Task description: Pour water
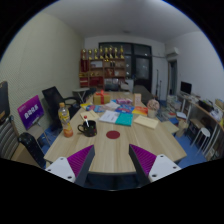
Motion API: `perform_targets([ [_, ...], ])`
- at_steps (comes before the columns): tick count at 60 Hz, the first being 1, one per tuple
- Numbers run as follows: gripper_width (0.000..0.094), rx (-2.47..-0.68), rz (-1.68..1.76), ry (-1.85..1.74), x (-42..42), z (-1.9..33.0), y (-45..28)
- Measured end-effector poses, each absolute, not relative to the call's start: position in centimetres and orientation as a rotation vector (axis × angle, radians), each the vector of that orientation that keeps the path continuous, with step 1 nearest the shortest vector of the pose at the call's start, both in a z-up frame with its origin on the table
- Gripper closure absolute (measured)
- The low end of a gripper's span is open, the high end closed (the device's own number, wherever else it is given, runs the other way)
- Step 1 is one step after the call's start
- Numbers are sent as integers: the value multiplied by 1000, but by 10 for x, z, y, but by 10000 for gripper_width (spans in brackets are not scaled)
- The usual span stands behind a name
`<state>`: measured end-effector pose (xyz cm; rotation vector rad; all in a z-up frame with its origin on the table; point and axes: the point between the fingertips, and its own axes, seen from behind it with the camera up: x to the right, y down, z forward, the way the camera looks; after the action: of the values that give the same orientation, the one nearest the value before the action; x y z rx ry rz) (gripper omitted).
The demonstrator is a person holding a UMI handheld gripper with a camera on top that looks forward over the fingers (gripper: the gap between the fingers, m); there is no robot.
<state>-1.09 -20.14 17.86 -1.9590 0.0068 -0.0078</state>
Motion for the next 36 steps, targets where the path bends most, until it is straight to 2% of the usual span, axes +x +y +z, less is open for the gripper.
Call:
perform_targets([
  [5, 153, -1973, -15, 65, -6, 183, -199],
  [12, 151, -2007, -58, 53, -19, 170, -205],
  [21, 149, -1970, -74, 21, -36, 173, -198],
  [28, 150, -1916, -25, -8, -71, 178, -176],
  [36, 148, -1874, 83, -36, -137, 161, -128],
])
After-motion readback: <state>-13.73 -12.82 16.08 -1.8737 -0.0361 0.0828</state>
